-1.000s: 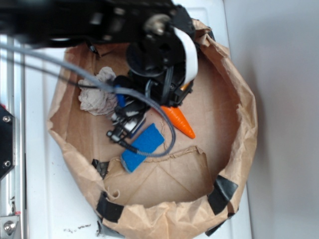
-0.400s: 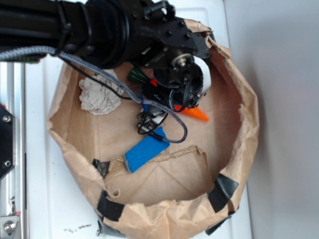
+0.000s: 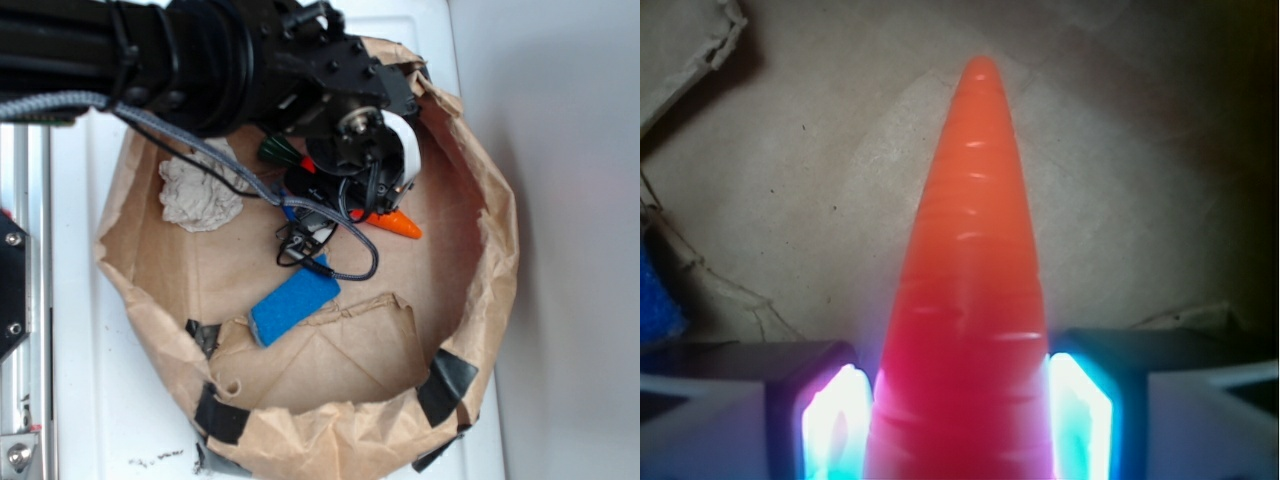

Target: Grab the carrot.

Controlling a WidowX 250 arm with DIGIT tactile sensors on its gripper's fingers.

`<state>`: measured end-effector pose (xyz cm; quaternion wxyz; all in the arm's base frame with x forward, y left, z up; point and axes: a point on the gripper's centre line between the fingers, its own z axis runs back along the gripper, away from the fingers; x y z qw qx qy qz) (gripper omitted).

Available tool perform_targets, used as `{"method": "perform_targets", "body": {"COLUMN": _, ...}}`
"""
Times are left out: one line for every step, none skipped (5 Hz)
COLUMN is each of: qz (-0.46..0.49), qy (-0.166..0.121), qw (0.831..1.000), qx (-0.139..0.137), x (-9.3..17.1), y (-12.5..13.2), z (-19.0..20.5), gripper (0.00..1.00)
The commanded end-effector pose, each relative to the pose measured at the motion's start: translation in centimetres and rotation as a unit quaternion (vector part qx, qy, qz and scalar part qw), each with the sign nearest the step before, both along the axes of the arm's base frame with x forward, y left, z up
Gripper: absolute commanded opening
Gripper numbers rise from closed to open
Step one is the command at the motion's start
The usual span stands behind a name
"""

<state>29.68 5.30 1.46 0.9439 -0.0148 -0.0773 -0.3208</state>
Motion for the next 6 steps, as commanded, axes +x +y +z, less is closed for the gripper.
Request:
{"method": "perform_targets", "body": {"qz": -0.009, "qy": -0.016, "qw": 1.000, "qx": -0.014, "x": -0.2, "y": -1.4, "z": 0.1, "gripper": 0.00}}
{"method": "perform_targets", "body": {"qz": 0.005, "qy": -0.041, "qw": 0.999, "qx": -0.027, "x": -5.1, "y": 1.1, "z": 4.7, "gripper": 0.00}}
{"method": "perform_targets", "body": {"qz": 0.129, "qy": -0.072, "qw": 0.987, "qx": -0.061, "x": -5.9, "y": 0.8, "z": 9.3, "gripper": 0.00}}
{"method": "perform_targets", "body": {"qz": 0.251, "qy": -0.055, "qw": 0.962, "qx": -0.087, "x": -4.5, "y": -0.6, "z": 13.7, "gripper": 0.00}}
{"method": "perform_targets", "body": {"qz": 0.285, "qy": -0.042, "qw": 0.955, "qx": -0.067, "x": -2.9, "y": -1.2, "z": 14.0, "gripper": 0.00}}
{"method": "perform_targets", "body": {"qz": 0.320, "qy": -0.025, "qw": 0.947, "qx": -0.033, "x": -1.9, "y": -1.1, "z": 13.1, "gripper": 0.00}}
